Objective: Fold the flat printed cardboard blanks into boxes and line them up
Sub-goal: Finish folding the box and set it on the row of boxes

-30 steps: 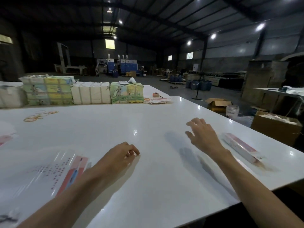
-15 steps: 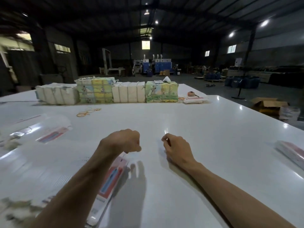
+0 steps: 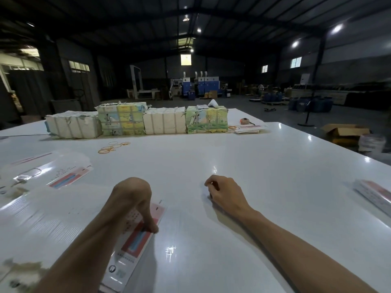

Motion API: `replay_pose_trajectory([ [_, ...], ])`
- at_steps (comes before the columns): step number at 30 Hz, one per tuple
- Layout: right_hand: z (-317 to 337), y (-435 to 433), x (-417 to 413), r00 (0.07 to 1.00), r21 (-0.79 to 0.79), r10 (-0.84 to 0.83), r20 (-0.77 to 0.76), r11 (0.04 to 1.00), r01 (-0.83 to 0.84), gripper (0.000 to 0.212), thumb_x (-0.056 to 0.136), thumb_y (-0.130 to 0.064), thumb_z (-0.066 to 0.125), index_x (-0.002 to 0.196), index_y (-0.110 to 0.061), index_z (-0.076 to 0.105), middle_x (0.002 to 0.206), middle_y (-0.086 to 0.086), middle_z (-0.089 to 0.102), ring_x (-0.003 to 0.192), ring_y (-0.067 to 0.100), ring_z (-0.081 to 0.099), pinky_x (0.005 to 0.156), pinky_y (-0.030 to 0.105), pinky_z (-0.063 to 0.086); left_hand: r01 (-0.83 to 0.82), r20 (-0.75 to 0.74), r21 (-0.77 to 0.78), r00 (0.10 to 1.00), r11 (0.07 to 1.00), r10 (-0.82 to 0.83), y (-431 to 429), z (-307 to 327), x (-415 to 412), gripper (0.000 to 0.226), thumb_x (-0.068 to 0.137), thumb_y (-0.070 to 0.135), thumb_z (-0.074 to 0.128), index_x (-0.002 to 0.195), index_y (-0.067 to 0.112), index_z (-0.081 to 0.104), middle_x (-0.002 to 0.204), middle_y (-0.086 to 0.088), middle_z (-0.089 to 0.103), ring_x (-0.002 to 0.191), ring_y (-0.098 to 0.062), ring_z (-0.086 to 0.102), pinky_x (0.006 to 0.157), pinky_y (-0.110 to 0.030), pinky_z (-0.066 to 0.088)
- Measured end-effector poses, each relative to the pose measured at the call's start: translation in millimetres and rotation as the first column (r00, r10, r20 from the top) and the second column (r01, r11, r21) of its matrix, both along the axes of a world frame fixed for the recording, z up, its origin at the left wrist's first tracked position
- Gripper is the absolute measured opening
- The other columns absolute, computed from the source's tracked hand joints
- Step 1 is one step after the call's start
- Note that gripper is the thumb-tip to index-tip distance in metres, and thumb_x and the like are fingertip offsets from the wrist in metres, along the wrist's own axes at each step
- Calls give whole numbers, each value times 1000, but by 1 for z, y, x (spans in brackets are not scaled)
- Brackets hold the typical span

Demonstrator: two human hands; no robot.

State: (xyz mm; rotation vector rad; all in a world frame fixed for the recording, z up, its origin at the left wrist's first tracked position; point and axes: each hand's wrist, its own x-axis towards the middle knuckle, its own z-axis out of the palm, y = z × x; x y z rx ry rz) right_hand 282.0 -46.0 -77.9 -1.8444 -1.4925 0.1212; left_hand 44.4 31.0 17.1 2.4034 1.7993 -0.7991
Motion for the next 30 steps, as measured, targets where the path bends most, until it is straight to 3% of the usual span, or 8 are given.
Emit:
replay_pose_trajectory([
  [5, -3, 3, -1, 999, 43, 31, -33, 999, -29, 21, 97, -14, 53, 99, -25, 71, 71, -10, 69, 70, 6, 70, 75, 36, 56, 195, 340, 20, 921, 981, -190, 14, 0, -5, 74, 68, 53, 92, 123, 21, 54, 116, -1, 70, 101, -20, 70, 94, -40, 60],
  [8, -4, 6, -1, 997, 84, 64, -46, 995, -60, 19, 99, -16, 55, 100, -25, 72, 76, -11, 70, 68, 6, 67, 74, 36, 57, 248, 664, -22, 728, 968, -171, 21, 4, 8, 45, 86, 34, 82, 123, 25, 59, 109, 0, 72, 98, -18, 73, 86, -38, 62],
  [11, 2, 8, -1, 988, 252, 94, -125, 966, -60, 20, 105, -17, 55, 115, -25, 70, 84, -8, 70, 72, 11, 67, 75, 36, 59, 338, 897, -327, 406, 883, 176, 20, 4, 26, 38, 95, 24, 74, 129, 21, 57, 110, -5, 79, 100, -28, 78, 80, -44, 65],
  [14, 12, 7, -1, 983, 460, 120, -135, 887, -45, 26, 107, -14, 56, 132, -22, 59, 101, -12, 66, 86, 9, 67, 71, 23, 58, 477, 890, -454, 201, 753, 410, 13, -5, 46, 46, 94, 25, 77, 133, 13, 57, 118, -12, 77, 107, -36, 76, 79, -41, 64],
  [18, 20, -1, -1, 979, 598, 178, -103, 798, -82, 35, 108, -19, 55, 142, -23, 51, 122, -5, 57, 108, 1, 64, 73, 14, 58, 482, 891, -415, 41, 772, 453, 5, -40, 70, 59, 83, 49, 83, 127, 15, 63, 113, -13, 79, 96, -32, 79, 75, -36, 63],
  [23, 16, 1, 1, 986, 369, 140, -90, 924, -97, 34, 109, -33, 51, 139, -23, 64, 137, -8, 45, 121, 3, 57, 87, 30, 64, 560, 889, -346, -63, 753, 454, 0, -72, 84, 64, 81, 75, 73, 100, 14, 72, 98, -20, 73, 77, -33, 73, 77, -41, 61],
  [26, 15, 4, 3, 981, 314, 167, -102, 941, -127, 25, 107, -30, 58, 124, -19, 73, 130, -7, 52, 119, 7, 56, 89, 17, 57, 554, 848, -369, -128, 746, 514, -3, -74, 83, 68, 91, 80, 52, 94, 15, 74, 94, -19, 71, 72, -30, 73, 72, -37, 61],
  [30, 23, 7, 1, 944, 255, 205, -259, 957, -138, 13, 104, -26, 64, 107, -17, 72, 126, -6, 56, 112, 17, 64, 80, 22, 60, 514, 808, -428, -151, 743, 570, -7, -72, 81, 81, 98, 78, 31, 112, 9, 71, 99, -21, 74, 76, -33, 74, 71, -38, 62],
])
